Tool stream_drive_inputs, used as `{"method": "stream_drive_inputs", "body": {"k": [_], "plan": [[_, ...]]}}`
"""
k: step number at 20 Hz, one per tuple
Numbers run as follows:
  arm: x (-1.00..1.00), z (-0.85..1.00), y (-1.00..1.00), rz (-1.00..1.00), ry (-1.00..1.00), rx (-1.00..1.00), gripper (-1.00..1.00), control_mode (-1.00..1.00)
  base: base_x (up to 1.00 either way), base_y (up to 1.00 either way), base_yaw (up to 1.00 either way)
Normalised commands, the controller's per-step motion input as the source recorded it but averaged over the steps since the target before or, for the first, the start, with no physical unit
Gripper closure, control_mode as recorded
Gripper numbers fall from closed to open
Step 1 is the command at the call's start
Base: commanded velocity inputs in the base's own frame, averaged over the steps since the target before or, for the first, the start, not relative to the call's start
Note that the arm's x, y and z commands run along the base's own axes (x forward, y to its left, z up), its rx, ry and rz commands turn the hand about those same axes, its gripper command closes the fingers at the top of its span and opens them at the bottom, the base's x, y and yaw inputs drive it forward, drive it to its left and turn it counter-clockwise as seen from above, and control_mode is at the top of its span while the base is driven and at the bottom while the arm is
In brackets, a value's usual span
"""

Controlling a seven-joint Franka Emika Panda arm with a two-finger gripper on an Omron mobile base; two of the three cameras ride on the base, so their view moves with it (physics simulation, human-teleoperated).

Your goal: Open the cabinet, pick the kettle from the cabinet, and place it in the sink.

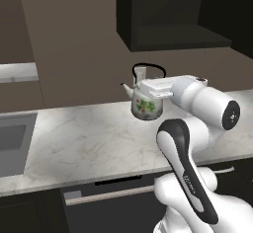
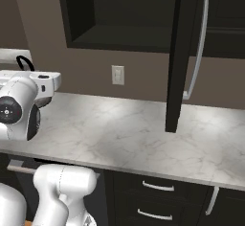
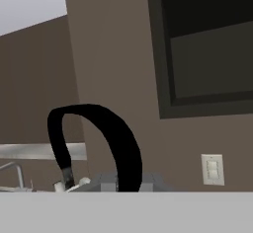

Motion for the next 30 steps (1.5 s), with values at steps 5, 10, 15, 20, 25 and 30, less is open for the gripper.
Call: {"method": "stream_drive_inputs", "body": {"k": [5,10,15,20,25,30], "plan": [[0.00,0.00,0.00,0.00,0.00,0.00,1.00,1.00,0.00,0.00,0.00],[0.00,0.00,0.00,0.00,0.00,0.00,1.00,1.00,0.00,0.00,0.00],[0.00,0.00,0.00,0.00,0.00,0.00,1.00,1.00,-0.04,0.00,0.00],[0.00,0.00,0.00,0.00,0.00,0.00,1.00,1.00,-0.38,0.00,-0.01],[0.00,0.00,0.00,0.00,0.00,0.00,1.00,1.00,-0.46,0.02,0.00],[0.00,0.00,0.00,0.00,0.00,0.00,1.00,1.00,-0.32,0.17,-0.02]]}}
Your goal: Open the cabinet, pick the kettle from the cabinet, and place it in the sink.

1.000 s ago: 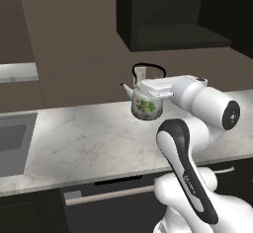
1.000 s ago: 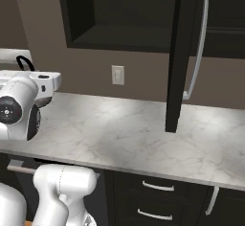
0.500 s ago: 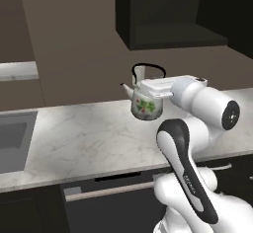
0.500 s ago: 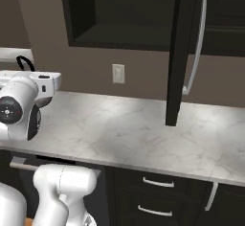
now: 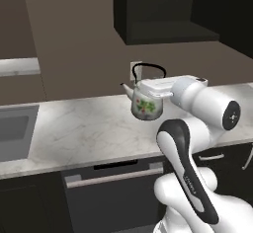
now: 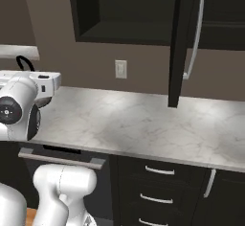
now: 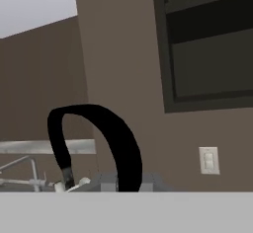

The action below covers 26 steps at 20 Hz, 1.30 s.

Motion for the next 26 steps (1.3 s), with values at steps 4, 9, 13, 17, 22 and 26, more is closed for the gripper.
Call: {"method": "stream_drive_inputs", "body": {"k": [4,9,13,17,22,26], "plan": [[0.00,0.00,0.00,0.00,0.00,0.00,1.00,1.00,-0.12,0.56,-0.11],[0.00,0.00,0.00,0.00,0.00,0.00,1.00,1.00,-0.10,0.60,-0.07],[0.00,0.00,0.00,0.00,0.00,0.00,1.00,1.00,-0.12,0.63,-0.02],[0.00,0.00,0.00,0.00,0.00,0.00,1.00,1.00,-0.16,0.63,0.00],[0.00,0.00,0.00,0.00,0.00,0.00,1.00,1.00,-0.16,0.63,0.00],[0.00,0.00,0.00,0.00,0.00,0.00,1.00,1.00,-0.15,0.63,0.00]]}}
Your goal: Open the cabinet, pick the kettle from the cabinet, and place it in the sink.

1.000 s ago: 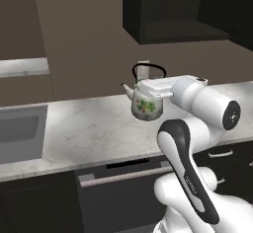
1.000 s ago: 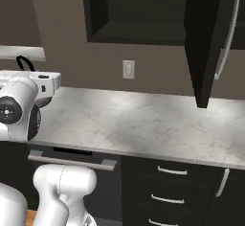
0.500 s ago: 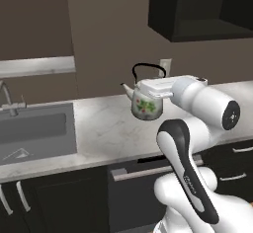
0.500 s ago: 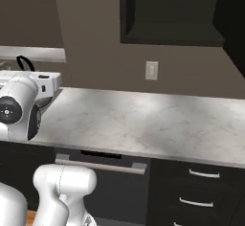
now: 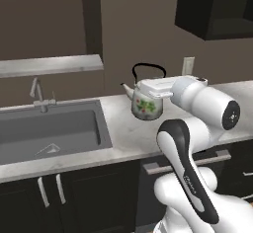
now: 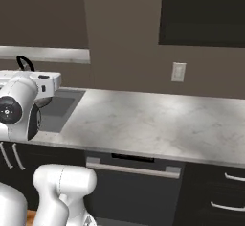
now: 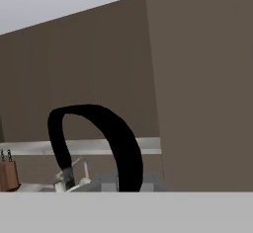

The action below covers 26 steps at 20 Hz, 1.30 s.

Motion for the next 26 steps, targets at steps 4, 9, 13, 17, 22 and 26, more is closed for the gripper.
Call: {"method": "stream_drive_inputs", "body": {"k": [4,9,13,17,22,26], "plan": [[0.00,0.00,0.00,0.00,0.00,0.00,1.00,1.00,-0.15,0.56,0.00],[0.00,0.00,0.00,0.00,0.00,0.00,1.00,1.00,-0.15,0.52,0.00],[0.00,0.00,0.00,0.00,0.00,0.00,1.00,1.00,-0.16,0.51,0.00],[0.00,0.00,0.00,0.00,0.00,0.00,1.00,1.00,-0.15,0.50,0.00],[0.00,0.00,0.00,0.00,0.00,0.00,1.00,1.00,-0.14,0.48,0.00],[0.00,0.00,0.00,0.00,0.00,0.00,1.00,1.00,-0.15,0.49,0.00]]}}
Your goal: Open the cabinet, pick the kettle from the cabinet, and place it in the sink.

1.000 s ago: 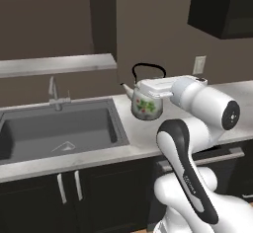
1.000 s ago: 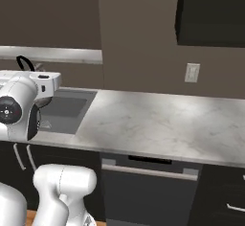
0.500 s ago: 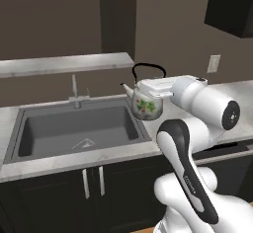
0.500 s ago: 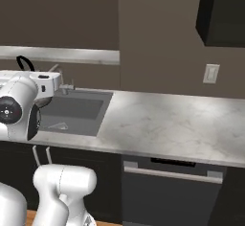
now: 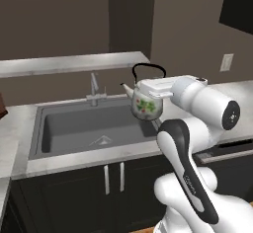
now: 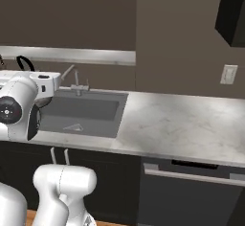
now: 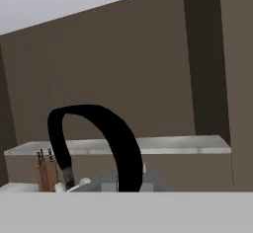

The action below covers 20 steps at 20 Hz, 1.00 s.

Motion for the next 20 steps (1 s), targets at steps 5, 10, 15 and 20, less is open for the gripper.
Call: {"method": "stream_drive_inputs", "body": {"k": [5,10,15,20], "plan": [[0.00,0.00,0.00,0.00,0.00,0.00,1.00,1.00,-0.13,0.51,0.00],[0.00,0.00,0.00,0.00,0.00,0.00,1.00,1.00,-0.08,0.49,-0.01],[0.00,0.00,0.00,0.00,0.00,0.00,1.00,1.00,-0.07,0.50,-0.01],[0.00,0.00,0.00,0.00,0.00,0.00,1.00,1.00,-0.05,0.37,-0.01]]}}
